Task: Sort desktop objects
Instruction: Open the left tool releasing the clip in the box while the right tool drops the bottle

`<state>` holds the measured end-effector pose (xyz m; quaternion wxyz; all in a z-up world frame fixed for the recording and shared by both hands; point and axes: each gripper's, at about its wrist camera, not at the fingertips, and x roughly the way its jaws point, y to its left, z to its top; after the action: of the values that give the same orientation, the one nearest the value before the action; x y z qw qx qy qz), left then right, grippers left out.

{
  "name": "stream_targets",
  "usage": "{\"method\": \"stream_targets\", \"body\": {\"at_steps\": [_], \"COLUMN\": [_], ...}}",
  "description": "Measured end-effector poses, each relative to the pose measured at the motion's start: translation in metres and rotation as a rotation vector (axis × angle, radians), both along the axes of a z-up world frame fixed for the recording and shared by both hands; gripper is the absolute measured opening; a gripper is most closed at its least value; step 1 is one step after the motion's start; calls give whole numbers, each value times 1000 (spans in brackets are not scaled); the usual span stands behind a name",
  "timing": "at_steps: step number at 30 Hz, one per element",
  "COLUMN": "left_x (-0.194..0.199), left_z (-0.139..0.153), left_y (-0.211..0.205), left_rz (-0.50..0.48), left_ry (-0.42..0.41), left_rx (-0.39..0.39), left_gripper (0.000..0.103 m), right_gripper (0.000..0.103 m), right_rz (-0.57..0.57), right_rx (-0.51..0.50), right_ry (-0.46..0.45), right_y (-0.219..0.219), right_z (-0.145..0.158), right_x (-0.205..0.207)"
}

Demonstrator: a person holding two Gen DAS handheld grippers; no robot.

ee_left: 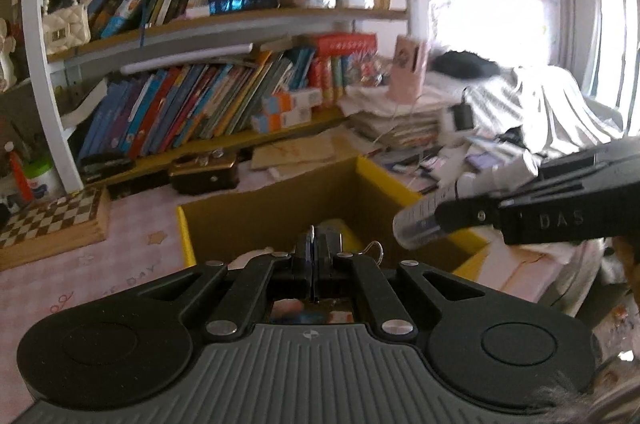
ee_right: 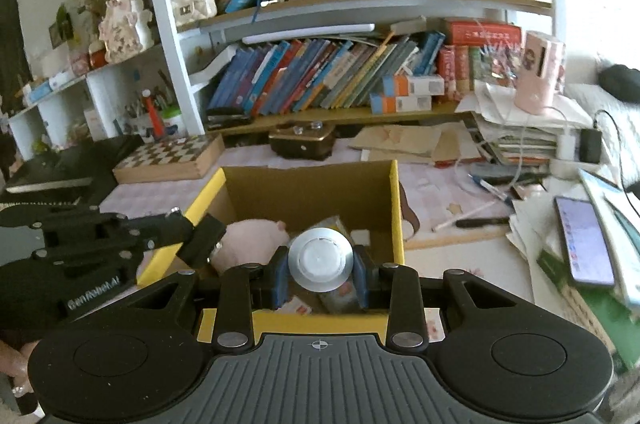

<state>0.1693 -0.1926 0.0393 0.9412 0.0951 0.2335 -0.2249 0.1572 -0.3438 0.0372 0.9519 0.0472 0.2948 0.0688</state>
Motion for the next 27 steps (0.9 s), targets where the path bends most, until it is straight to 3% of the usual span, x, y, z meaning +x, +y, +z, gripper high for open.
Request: {"method": "stream_targets", "body": {"at_steps": [4,13,22,25,27], "left_x": [19,48,54,54,50], "left_z": [-15,-45,-57,-56,-52], "left_y": [-3,-8,-12,-10,-6], "left_rz": [38,73,77,100,122], "left_ry": [41,123,162,150,126], "left_rx": [36,119,127,134,119], "left_gripper": [2,2,2,16,48], "right_gripper": [32,33,33,34,36], "right_rz": [28,122,176,193,202], "right_rx": [-45,-107,-127,-131,-137], "right_ry": [22,172,177,183,183], "right_y": [6,26,34,39,43], "right_z": [-12,-51,-50,-49,-50], "right_x": [25,65,85,90,93]}}
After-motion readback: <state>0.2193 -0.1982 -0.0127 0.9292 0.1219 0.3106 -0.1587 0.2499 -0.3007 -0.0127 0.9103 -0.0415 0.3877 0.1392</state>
